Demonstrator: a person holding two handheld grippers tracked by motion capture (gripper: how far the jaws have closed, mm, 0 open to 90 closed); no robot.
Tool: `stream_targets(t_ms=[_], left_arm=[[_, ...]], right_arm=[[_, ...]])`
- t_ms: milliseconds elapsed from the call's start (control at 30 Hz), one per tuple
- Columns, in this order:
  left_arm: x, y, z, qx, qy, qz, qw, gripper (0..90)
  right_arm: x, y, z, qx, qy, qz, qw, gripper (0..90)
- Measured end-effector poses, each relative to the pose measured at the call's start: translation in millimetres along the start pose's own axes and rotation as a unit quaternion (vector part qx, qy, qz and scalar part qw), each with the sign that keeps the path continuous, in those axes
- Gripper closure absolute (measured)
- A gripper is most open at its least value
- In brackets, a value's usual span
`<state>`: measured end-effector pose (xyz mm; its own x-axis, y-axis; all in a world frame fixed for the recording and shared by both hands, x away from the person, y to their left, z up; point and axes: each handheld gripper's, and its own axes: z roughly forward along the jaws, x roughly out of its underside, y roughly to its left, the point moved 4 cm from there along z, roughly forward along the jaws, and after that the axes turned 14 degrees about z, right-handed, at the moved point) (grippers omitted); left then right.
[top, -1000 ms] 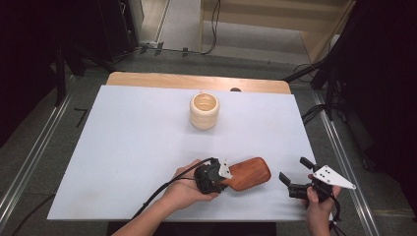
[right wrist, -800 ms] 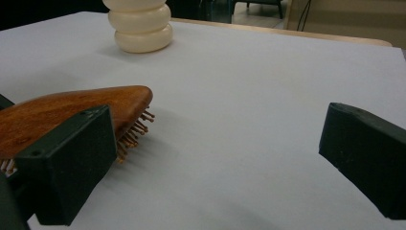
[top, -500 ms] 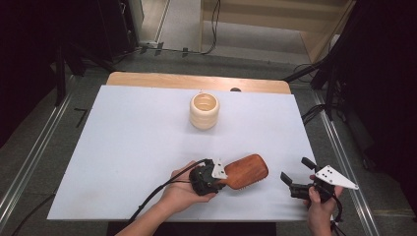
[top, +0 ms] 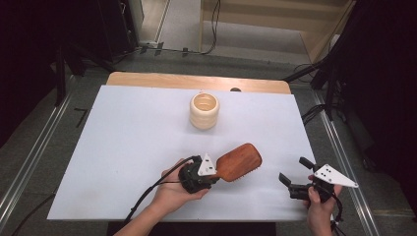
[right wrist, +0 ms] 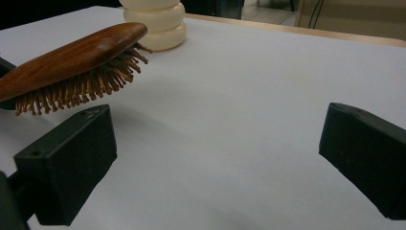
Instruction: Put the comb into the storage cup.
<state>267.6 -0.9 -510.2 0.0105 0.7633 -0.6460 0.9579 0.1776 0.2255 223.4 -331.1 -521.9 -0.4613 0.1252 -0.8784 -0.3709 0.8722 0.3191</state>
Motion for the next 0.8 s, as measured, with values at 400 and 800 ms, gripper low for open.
stream_targets(t_ms=[400, 800], left_arm=[[5.0, 9.7, -24.0, -0.040, -0.044, -0.023, 0.9980, 72.6], [7.0, 17.7, -41.5, -0.068, -0.070, -0.033, 0.9946, 72.6]], right_arm=[[-20.0, 24.5, 8.5, -0.031, -0.002, -0.003, 0.9995, 0.0], [-49.6, 54.1, 29.0, -0.068, -0.008, -0.005, 0.9976, 0.0]])
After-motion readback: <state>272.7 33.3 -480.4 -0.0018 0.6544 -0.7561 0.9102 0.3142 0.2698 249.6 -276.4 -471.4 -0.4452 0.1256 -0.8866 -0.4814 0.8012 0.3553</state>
